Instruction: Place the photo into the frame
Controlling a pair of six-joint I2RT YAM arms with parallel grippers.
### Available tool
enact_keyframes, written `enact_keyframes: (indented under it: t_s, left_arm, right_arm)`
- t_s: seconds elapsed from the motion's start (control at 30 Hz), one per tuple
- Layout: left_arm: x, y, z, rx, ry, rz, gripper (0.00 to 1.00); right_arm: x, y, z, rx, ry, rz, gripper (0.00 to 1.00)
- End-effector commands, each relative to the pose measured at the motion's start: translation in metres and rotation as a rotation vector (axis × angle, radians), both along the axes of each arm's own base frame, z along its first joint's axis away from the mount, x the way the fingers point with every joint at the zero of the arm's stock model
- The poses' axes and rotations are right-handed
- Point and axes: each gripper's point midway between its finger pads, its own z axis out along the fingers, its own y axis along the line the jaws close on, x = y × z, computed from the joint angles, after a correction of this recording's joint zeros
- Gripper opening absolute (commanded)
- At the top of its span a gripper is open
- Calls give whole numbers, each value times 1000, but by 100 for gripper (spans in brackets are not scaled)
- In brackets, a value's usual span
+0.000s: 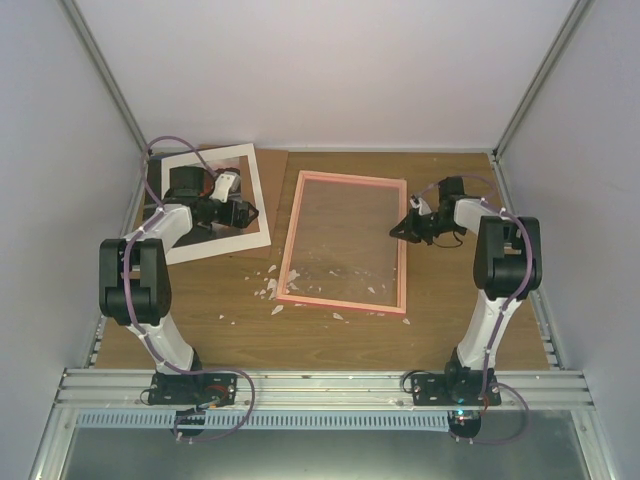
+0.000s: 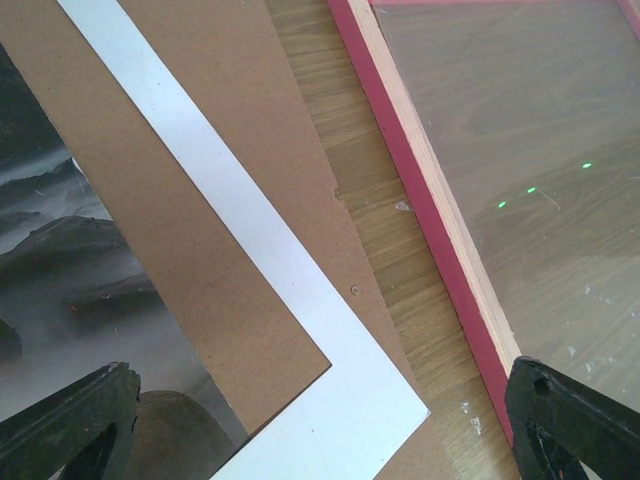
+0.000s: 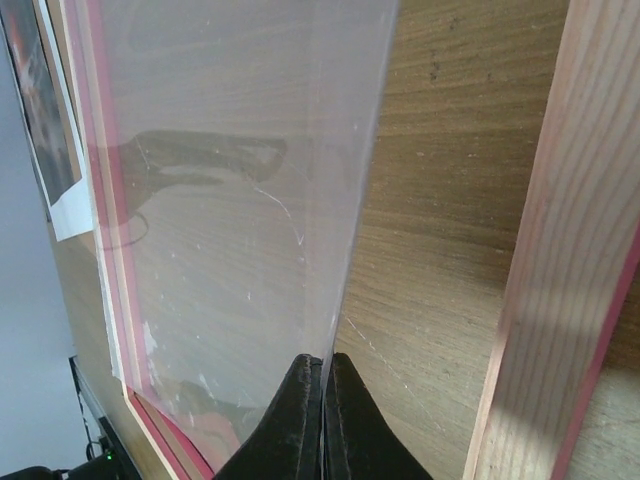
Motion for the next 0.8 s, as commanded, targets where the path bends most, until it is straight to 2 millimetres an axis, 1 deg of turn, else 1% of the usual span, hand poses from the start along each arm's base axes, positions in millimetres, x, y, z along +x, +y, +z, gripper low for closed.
enact_keyframes:
  t_s: [0.0,0.1,0.3,0.4,0.5,0.57,0.77]
  left_arm:
    - [5,-3,-3,8,-18,-7,99]
    - [5,-3,-5,8,-14,-7,99]
    - [5,-4,-5,7,-12,-10,99]
    - [4,-6,-6,7,-11,-15,99]
    - [4,-6,-7,9,-8,-15,99]
    - [4,-6,-8,9,-6,-15,99]
    - [4,-5,-10,12,-4,-14,99]
  right_arm:
    - [-1,-2,-5,5,12,33,1]
    - [-4,1,-3,27,25,58,1]
    - [-10,9,8,90,46,69,1]
    - [-10,10,13,102,47,75,1]
    - [-5,9,17,97,37,89,1]
    - [-3,9,18,90,33,92,1]
    - [-9,9,17,94,58,90,0]
